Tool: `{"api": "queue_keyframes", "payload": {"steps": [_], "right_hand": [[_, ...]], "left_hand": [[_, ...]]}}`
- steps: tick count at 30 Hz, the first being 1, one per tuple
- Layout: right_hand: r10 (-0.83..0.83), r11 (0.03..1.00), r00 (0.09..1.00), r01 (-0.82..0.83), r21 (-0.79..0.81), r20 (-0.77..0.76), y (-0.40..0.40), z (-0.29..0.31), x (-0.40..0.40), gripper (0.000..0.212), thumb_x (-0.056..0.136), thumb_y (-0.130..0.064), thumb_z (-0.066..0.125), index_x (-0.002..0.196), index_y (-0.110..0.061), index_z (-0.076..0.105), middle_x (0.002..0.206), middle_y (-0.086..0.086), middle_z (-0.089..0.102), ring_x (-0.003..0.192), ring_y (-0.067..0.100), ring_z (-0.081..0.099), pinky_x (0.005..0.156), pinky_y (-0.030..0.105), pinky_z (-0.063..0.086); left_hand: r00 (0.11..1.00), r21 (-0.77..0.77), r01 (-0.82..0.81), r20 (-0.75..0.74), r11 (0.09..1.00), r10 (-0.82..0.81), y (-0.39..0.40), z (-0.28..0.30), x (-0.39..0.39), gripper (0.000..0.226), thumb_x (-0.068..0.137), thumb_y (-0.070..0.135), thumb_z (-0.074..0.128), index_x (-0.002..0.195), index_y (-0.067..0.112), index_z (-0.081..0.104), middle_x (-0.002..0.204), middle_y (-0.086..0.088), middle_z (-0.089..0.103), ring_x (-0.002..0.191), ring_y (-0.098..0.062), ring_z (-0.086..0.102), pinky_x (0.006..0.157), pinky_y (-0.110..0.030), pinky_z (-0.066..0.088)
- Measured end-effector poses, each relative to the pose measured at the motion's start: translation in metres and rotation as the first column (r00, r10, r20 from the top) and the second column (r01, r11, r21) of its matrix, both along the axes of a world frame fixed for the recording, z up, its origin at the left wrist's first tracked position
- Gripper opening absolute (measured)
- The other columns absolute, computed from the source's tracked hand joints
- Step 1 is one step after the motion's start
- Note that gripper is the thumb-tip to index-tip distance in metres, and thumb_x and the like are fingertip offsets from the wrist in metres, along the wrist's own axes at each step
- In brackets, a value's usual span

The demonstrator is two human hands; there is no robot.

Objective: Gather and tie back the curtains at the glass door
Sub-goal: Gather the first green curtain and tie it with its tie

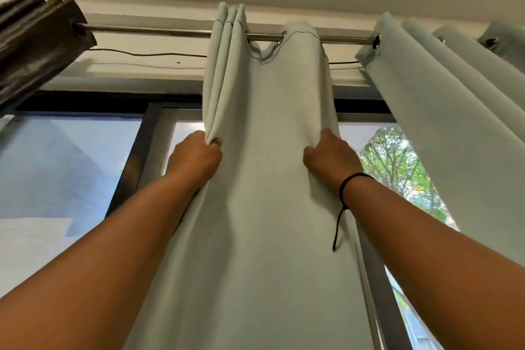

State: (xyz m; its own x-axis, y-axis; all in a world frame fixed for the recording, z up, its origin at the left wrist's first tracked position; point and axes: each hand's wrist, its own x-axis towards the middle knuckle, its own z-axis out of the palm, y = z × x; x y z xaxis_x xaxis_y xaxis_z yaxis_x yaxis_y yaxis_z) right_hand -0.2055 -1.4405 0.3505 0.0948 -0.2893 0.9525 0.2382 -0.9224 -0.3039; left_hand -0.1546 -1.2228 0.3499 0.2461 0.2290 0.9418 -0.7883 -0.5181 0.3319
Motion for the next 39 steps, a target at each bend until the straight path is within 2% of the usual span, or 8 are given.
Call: {"api": "queue_keyframes", "payload": {"steps": [10, 15, 22, 27, 30, 34, 36, 39], "right_hand": [[-0.069, 0.962, 0.995, 0.048, -0.269, -0.072, -0.073, 0.01, -0.006, 0.01, 0.091, -0.018, 0.042, 0.095, -0.015, 0.05, 0.117, 0.014, 0.059, 0.105, 0.034, 0.055, 0.073, 0.029, 0.033], [-0.051, 0.968, 0.997, 0.035, -0.247, -0.06, -0.133, 0.011, -0.014, 0.022, 0.095, -0.025, 0.04, 0.107, -0.012, 0.055, 0.119, 0.016, 0.058, 0.109, 0.035, 0.053, 0.075, 0.032, 0.034], [0.028, 0.966, 0.998, -0.042, -0.255, -0.059, -0.171, 0.02, -0.029, 0.022, 0.083, -0.031, 0.046, 0.088, -0.013, 0.06, 0.099, 0.013, 0.066, 0.084, 0.03, 0.058, 0.069, 0.033, 0.043], [0.24, 0.956, 0.971, -0.237, -0.171, -0.004, -0.159, 0.024, -0.021, 0.02, 0.088, -0.031, 0.059, 0.088, -0.011, 0.059, 0.083, 0.008, 0.061, 0.074, 0.025, 0.056, 0.056, 0.028, 0.035], [0.303, 0.935, 0.951, -0.309, -0.173, -0.059, -0.126, 0.02, -0.001, 0.025, 0.089, -0.028, 0.059, 0.103, -0.008, 0.062, 0.098, 0.011, 0.064, 0.09, 0.03, 0.06, 0.069, 0.028, 0.038], [0.313, 0.909, 0.943, -0.331, -0.252, -0.112, -0.043, 0.017, 0.024, 0.028, 0.087, -0.015, 0.051, 0.112, -0.008, 0.06, 0.115, 0.018, 0.062, 0.103, 0.034, 0.057, 0.079, 0.026, 0.039], [0.312, 0.891, 0.943, -0.333, -0.31, -0.114, 0.006, 0.023, 0.022, 0.03, 0.085, -0.012, 0.049, 0.113, -0.007, 0.06, 0.118, 0.021, 0.06, 0.107, 0.036, 0.056, 0.083, 0.029, 0.041], [0.327, 0.866, 0.935, -0.355, -0.351, -0.139, 0.069, 0.038, 0.009, 0.033, 0.086, -0.011, 0.05, 0.118, -0.004, 0.059, 0.122, 0.021, 0.059, 0.11, 0.036, 0.055, 0.085, 0.03, 0.041]], "left_hand": [[0.976, 0.035, 0.209, 0.061, 0.977, -0.211, -0.153, 0.01, -0.021, 0.033, 0.098, 0.034, 0.043, 0.115, 0.012, 0.06, 0.118, -0.014, 0.061, 0.109, -0.034, 0.055, 0.092, -0.035, 0.044], [0.963, 0.006, 0.258, 0.074, 0.966, -0.257, -0.204, 0.018, -0.035, 0.033, 0.098, 0.028, 0.041, 0.12, 0.01, 0.057, 0.126, -0.015, 0.058, 0.116, -0.033, 0.051, 0.093, -0.034, 0.04], [0.936, 0.133, 0.339, 0.049, 0.931, -0.348, -0.282, 0.019, -0.083, 0.022, 0.096, 0.019, 0.044, 0.109, 0.006, 0.056, 0.116, -0.017, 0.059, 0.104, -0.03, 0.055, 0.074, -0.026, 0.034], [0.997, 0.286, 0.079, -0.016, 0.955, -0.078, -0.223, 0.01, -0.051, 0.032, 0.098, 0.032, 0.041, 0.118, 0.009, 0.052, 0.124, -0.018, 0.055, 0.11, -0.032, 0.052, 0.083, -0.029, 0.038], [0.996, 0.277, -0.028, -0.078, 0.961, 0.051, -0.158, 0.004, -0.029, 0.039, 0.095, 0.038, 0.045, 0.118, 0.008, 0.053, 0.124, -0.017, 0.057, 0.113, -0.034, 0.053, 0.092, -0.036, 0.043], [0.998, 0.181, 0.01, -0.065, 0.984, 0.002, -0.092, 0.0, -0.022, 0.03, 0.085, 0.039, 0.06, 0.101, 0.013, 0.058, 0.095, -0.005, 0.062, 0.087, -0.024, 0.058, 0.073, -0.034, 0.05], [0.996, 0.172, -0.027, -0.078, 0.985, 0.041, -0.067, -0.002, -0.02, 0.023, 0.081, 0.036, 0.063, 0.083, 0.017, 0.051, 0.079, -0.001, 0.054, 0.072, -0.018, 0.051, 0.06, -0.029, 0.041], [0.996, 0.156, -0.027, -0.078, 0.987, 0.039, -0.033, -0.001, -0.016, 0.023, 0.078, 0.034, 0.062, 0.084, 0.016, 0.049, 0.083, -0.005, 0.055, 0.074, -0.02, 0.053, 0.065, -0.031, 0.047]]}}
